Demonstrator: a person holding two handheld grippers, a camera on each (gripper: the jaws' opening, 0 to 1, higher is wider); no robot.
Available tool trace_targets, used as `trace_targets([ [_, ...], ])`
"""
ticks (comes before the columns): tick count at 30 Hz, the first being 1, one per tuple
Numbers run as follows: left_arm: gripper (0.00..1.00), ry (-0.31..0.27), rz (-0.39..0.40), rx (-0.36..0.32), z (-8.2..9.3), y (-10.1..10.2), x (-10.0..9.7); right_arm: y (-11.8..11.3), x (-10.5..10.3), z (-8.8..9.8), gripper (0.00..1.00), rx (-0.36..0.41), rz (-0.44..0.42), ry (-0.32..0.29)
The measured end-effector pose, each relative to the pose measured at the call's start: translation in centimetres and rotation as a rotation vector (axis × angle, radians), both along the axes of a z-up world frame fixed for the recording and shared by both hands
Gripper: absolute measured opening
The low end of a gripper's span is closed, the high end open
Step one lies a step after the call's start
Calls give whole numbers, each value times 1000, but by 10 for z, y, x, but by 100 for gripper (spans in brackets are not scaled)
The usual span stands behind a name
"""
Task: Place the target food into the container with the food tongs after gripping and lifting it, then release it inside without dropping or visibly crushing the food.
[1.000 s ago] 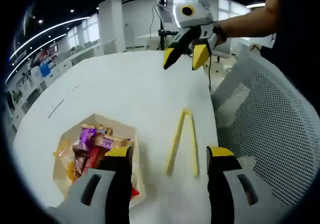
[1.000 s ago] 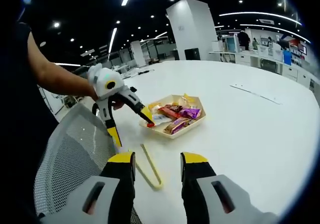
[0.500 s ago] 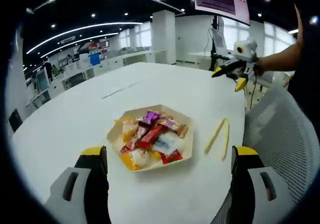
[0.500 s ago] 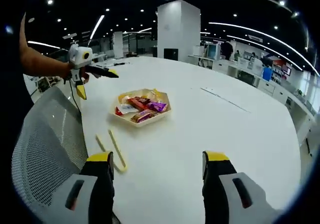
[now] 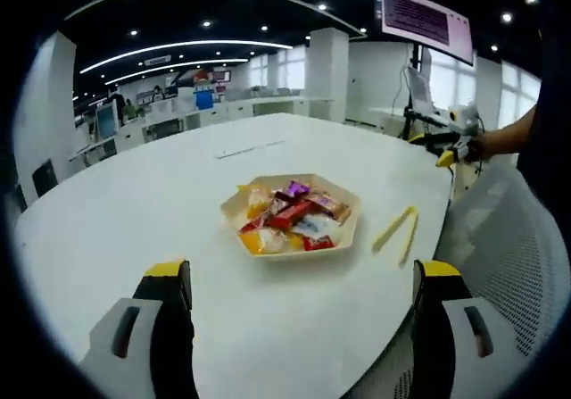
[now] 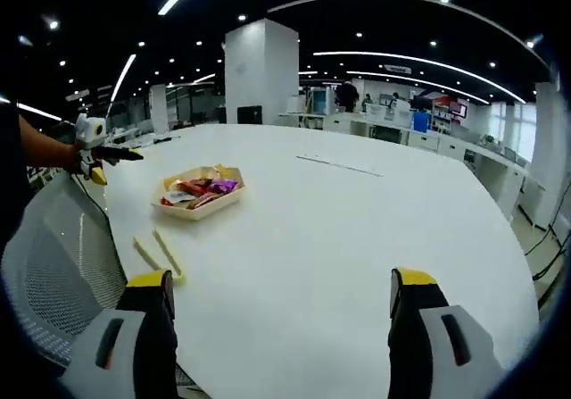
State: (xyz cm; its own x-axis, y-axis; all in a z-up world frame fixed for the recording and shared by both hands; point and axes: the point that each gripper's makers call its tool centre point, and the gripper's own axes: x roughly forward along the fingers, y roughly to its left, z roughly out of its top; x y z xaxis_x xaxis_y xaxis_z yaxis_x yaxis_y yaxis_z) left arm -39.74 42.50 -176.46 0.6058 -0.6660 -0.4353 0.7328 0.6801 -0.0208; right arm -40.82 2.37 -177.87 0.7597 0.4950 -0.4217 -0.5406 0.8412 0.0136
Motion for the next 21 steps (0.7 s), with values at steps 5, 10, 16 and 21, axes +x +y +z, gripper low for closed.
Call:
trace_targets([
  [5, 100, 0, -3, -3, -2, -2, -1, 4, 3, 0, 100, -15, 16, 10],
  [10, 100, 4, -2, -11, -1, -3, -1, 6, 5, 3, 100, -10, 21, 7],
  [16, 100, -3, -9, -12, 0, -7, -1, 8, 5, 4, 100, -11, 26, 9],
  [21, 100, -1, -5, -13, -1, -7, -1, 9, 7, 6, 100, -9, 31, 9],
])
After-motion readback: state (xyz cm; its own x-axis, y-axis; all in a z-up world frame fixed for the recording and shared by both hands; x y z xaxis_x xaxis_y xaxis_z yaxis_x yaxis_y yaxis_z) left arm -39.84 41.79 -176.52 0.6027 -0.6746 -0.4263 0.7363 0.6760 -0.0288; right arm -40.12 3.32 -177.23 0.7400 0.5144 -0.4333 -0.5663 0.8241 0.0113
